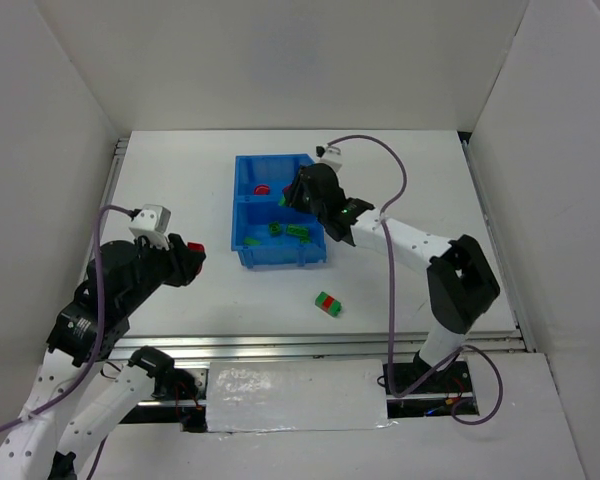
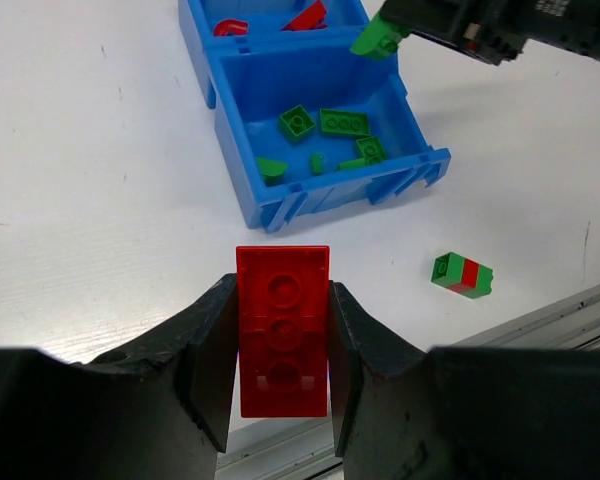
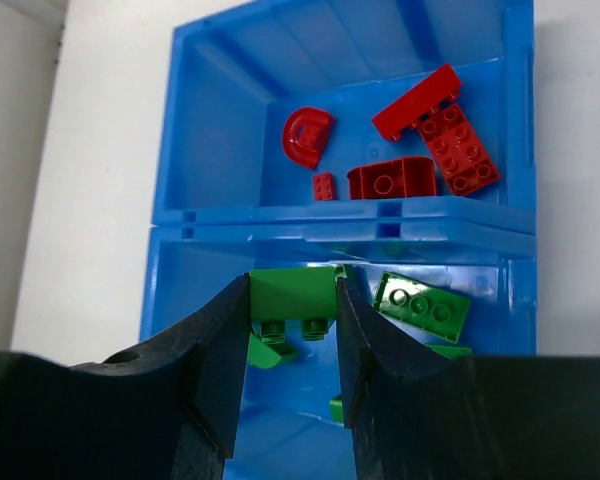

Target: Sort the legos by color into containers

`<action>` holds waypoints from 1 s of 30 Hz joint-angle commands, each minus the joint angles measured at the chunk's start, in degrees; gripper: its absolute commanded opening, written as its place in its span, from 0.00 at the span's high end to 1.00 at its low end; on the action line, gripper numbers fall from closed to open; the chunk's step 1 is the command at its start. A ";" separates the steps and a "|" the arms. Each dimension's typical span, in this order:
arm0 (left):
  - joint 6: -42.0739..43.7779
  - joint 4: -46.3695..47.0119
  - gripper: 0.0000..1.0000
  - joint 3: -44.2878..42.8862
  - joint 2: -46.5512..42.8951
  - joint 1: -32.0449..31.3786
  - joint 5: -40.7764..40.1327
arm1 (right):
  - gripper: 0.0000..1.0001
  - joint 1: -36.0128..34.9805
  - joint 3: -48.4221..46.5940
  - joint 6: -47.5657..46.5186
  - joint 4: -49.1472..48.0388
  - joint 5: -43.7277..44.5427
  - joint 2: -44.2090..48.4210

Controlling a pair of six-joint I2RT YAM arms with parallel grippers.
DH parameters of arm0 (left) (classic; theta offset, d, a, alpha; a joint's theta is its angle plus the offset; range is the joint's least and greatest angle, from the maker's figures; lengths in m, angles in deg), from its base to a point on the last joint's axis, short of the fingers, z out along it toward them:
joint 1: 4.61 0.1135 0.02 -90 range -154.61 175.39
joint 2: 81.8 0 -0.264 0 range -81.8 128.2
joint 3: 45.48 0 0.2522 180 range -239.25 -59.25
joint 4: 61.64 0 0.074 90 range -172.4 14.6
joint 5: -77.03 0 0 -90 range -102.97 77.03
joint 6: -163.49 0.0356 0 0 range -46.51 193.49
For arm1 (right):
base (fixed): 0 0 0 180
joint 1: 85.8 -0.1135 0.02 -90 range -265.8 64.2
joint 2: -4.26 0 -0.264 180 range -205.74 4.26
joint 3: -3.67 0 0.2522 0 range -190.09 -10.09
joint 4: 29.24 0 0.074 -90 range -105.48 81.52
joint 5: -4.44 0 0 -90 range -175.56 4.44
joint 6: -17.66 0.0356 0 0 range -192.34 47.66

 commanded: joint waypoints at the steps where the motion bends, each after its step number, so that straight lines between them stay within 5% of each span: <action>1: 1.07 2.70 1.00 -0.09 -0.52 0.18 -0.15 | 1.00 -0.24 -5.46 0.62 4.62 -0.04 -3.69; 4: 0.98 3.05 1.00 0.18 -1.93 0.18 0.02 | 0.53 -0.42 -4.50 2.47 3.41 -2.32 -5.02; 5: 1.06 3.14 1.00 0.09 -2.02 0.18 0.20 | 0.06 -0.50 -3.02 2.91 2.79 -3.11 -4.58; 6: 1.06 3.14 1.00 0.09 -1.93 0.18 0.72 | 0.00 -0.59 -2.13 3.00 1.82 -5.38 -3.97; 12: 0.63 4.98 1.00 -1.31 -1.75 0.18 8.79 | 0.00 -0.68 8.41 -0.24 -11.27 -21.46 8.59; 16: -8.04 9.02 1.00 -4.30 -0.79 0.18 16.52 | 0.00 -2.61 18.57 -3.41 -30.17 -53.55 17.47; 19: -15.25 15.16 1.00 -6.41 1.32 0.18 23.89 | 0.00 -8.75 25.90 -2.54 -44.30 -61.37 22.74; 23: -25.28 29.91 1.00 -1.95 2.03 0.18 34.46 | 0.00 -14.12 28.81 2.71 -53.18 -57.62 24.86; 28: -33.73 44.52 1.00 5.09 0.10 0.18 36.50 | 0.04 -14.92 32.50 10.82 -71.72 -55.60 23.72; 30: -34.53 45.50 1.00 5.89 -0.34 0.18 36.24 | 0.10 -16.49 31.55 8.99 -67.66 -51.32 24.42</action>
